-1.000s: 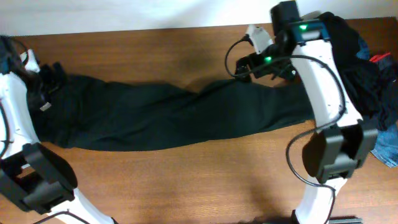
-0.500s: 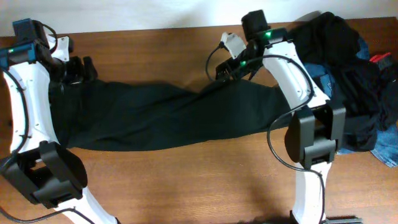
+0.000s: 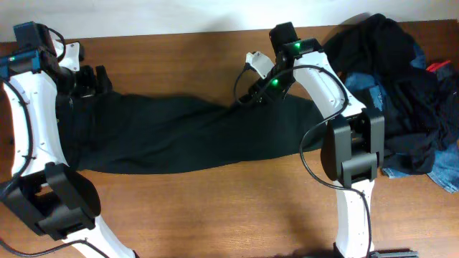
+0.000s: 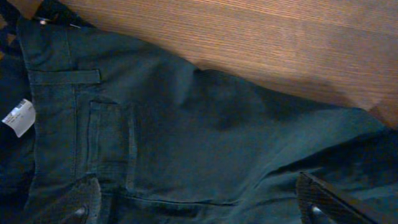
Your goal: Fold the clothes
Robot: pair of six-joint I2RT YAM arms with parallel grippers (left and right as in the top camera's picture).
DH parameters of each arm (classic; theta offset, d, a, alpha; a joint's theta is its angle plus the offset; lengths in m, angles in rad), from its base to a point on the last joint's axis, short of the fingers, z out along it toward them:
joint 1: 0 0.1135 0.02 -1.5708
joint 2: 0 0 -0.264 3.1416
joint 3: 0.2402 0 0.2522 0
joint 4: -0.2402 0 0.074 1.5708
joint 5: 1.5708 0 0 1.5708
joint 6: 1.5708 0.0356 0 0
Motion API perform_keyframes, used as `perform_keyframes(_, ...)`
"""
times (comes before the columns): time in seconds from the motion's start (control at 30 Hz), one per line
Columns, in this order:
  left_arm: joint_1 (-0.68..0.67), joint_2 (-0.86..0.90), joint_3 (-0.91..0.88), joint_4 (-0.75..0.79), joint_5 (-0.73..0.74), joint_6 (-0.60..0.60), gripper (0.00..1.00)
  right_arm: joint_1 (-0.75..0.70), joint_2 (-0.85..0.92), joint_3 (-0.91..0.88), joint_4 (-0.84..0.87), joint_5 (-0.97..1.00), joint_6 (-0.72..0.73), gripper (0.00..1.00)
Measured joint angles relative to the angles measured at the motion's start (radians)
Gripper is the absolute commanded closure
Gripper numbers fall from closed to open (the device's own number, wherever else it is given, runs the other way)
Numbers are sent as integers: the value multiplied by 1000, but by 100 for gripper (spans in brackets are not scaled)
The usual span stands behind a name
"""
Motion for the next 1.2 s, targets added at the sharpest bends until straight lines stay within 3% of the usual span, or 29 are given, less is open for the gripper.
perform_keyframes(0.17, 0, 0, 0, 0, 0, 0, 1, 0, 0, 0, 8, 0, -7, 28)
perform_keyframes(0.37, 0, 0, 0, 0, 0, 0, 1, 0, 17, 0, 12, -2, -14, 43)
perform_keyframes(0.43, 0, 0, 0, 0, 0, 0, 1, 0, 28, 0, 13, -1, -19, 58)
perform_keyframes(0.5, 0, 0, 0, 0, 0, 0, 1, 0, 34, 0, 15, -1, -22, 87)
perform_keyframes(0.57, 0, 0, 0, 0, 0, 0, 1, 0, 35, 0, 14, -2, -17, 96)
perform_keyframes(0.87, 0, 0, 0, 0, 0, 0, 1, 3, 39, 116, -96, -5, 6, 96)
perform_keyframes(1.2, 0, 0, 0, 0, -13, 0, 1, 43, 39, 368, -394, 0, -98, 96)
